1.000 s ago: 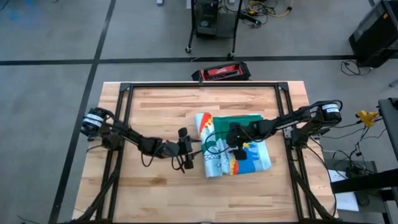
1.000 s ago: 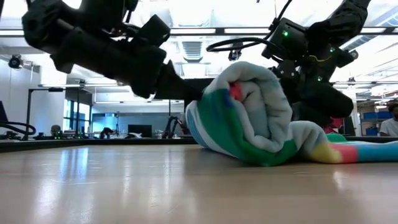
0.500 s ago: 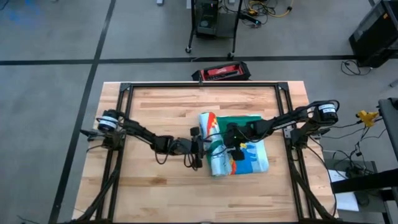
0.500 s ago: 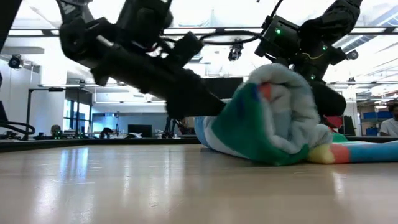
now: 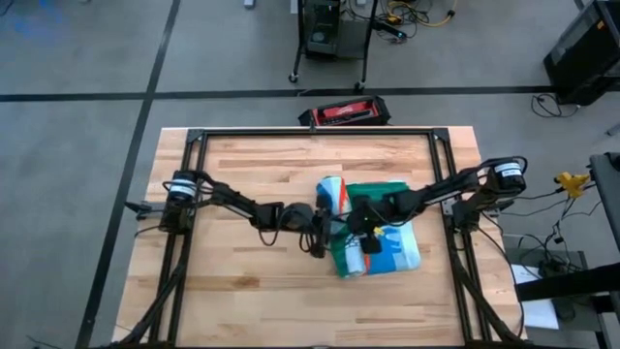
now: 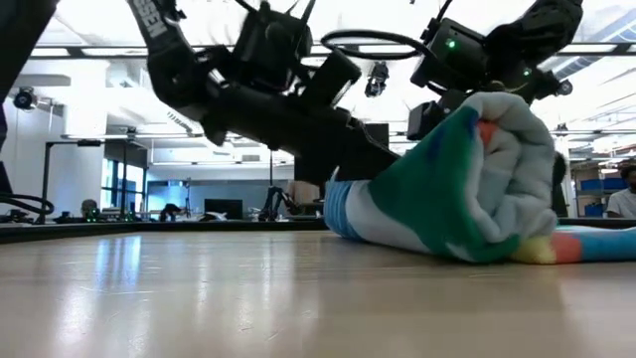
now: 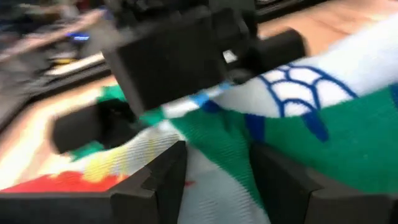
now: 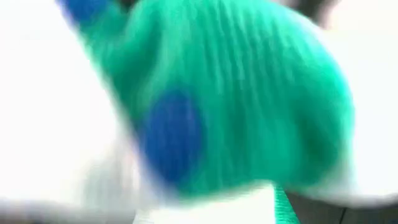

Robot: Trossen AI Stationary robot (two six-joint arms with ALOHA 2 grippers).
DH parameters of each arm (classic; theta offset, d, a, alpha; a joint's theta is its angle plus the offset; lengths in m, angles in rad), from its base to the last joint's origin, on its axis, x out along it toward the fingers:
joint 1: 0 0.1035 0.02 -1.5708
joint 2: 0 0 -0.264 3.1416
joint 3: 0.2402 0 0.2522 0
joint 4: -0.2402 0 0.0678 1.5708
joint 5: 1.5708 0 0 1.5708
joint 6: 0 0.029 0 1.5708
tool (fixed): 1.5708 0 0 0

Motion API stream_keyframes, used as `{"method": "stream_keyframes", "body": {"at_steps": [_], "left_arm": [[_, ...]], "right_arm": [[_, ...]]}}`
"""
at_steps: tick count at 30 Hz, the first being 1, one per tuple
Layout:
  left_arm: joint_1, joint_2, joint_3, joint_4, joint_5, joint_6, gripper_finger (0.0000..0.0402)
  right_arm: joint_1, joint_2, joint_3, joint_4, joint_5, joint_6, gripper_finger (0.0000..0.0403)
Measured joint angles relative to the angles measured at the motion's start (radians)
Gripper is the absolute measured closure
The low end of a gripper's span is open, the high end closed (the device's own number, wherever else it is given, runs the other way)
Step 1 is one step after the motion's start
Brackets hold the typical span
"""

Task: Roll towel
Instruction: Roll the multi-color dinosaur print towel

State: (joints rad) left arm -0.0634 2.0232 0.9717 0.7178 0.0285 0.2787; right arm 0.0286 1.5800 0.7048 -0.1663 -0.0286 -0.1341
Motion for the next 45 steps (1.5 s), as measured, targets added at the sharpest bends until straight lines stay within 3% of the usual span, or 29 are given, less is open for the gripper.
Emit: {"method": "stream_keyframes", "body": {"at_steps": [5, 14, 23, 29, 36, 41, 45], "left_arm": [[0.008, 0.016, 0.000, -0.033, 0.064, 0.001, 0.0247], [0.006, 0.010, -0.002, -0.083, 0.193, 0.005, 0.0268], [0.008, 0.012, -0.003, -0.062, 0.151, 0.017, 0.0282], [0.021, 0.013, -0.003, -0.060, 0.114, -0.008, 0.0282], [0.021, 0.012, -0.003, -0.073, 0.111, -0.024, 0.0279], [0.021, 0.012, -0.003, -0.076, 0.111, -0.026, 0.0281], [0.021, 0.011, -0.003, -0.090, 0.111, -0.026, 0.0281]], "right_arm": [[-0.002, -0.063, 0.030, -0.212, 0.060, -0.016, 0.0089], [-0.001, -0.147, 0.030, -0.380, 0.062, 0.030, 0.0098], [0.029, -0.210, 0.083, -0.383, 0.064, 0.066, 0.0103], [0.139, -0.225, 0.093, -0.139, 0.074, 0.148, 0.0122], [0.296, -0.145, 0.077, 0.282, 0.098, 0.174, 0.0155], [0.335, -0.056, 0.063, 0.366, 0.171, 0.169, 0.0198], [0.351, 0.004, 0.016, 0.588, 0.186, 0.160, 0.0249]]}}
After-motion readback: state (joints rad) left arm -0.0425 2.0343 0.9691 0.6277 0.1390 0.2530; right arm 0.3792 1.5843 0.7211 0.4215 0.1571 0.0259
